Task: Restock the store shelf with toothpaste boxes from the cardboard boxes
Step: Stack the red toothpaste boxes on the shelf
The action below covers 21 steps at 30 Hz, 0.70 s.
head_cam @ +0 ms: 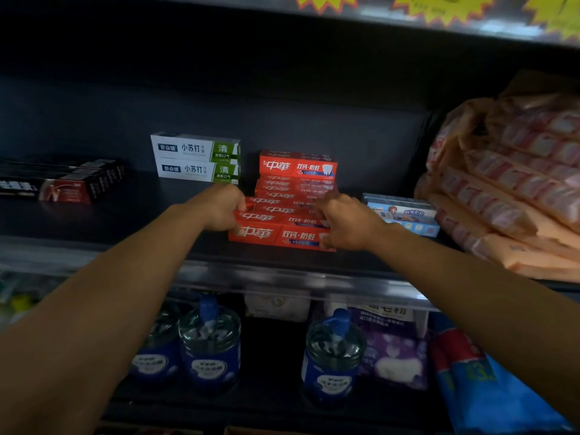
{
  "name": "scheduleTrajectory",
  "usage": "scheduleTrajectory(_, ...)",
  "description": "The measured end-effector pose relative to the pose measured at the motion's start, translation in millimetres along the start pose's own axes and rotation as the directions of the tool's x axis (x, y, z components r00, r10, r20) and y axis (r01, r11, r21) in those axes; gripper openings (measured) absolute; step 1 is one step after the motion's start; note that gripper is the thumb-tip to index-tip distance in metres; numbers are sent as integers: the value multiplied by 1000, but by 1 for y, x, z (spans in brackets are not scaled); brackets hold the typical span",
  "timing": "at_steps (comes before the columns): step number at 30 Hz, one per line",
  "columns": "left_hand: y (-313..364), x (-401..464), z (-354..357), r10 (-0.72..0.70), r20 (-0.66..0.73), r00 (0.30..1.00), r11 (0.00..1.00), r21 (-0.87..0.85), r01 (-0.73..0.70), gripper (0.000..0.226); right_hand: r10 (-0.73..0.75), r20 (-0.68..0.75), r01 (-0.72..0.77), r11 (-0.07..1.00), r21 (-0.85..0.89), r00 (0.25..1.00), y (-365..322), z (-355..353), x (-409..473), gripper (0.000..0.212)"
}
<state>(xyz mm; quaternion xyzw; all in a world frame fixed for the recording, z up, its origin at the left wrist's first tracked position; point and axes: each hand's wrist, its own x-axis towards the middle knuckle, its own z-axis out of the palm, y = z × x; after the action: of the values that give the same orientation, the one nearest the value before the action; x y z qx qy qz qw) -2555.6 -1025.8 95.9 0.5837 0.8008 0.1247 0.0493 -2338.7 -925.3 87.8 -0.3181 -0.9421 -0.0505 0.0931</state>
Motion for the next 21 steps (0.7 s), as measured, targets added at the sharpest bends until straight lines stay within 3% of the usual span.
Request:
scheduleTrajectory(6, 2, 0, 0, 5, 15, 1000, 1000, 22, -6, 41, -12, -15, 12, 1000, -23, 1000, 2, 2, 1, 55)
scheduleTrajectory(21, 39, -70, -32, 94, -32, 995, 995, 24, -94, 63, -36, -39, 34, 999, -39, 999, -18, -29, -46, 54)
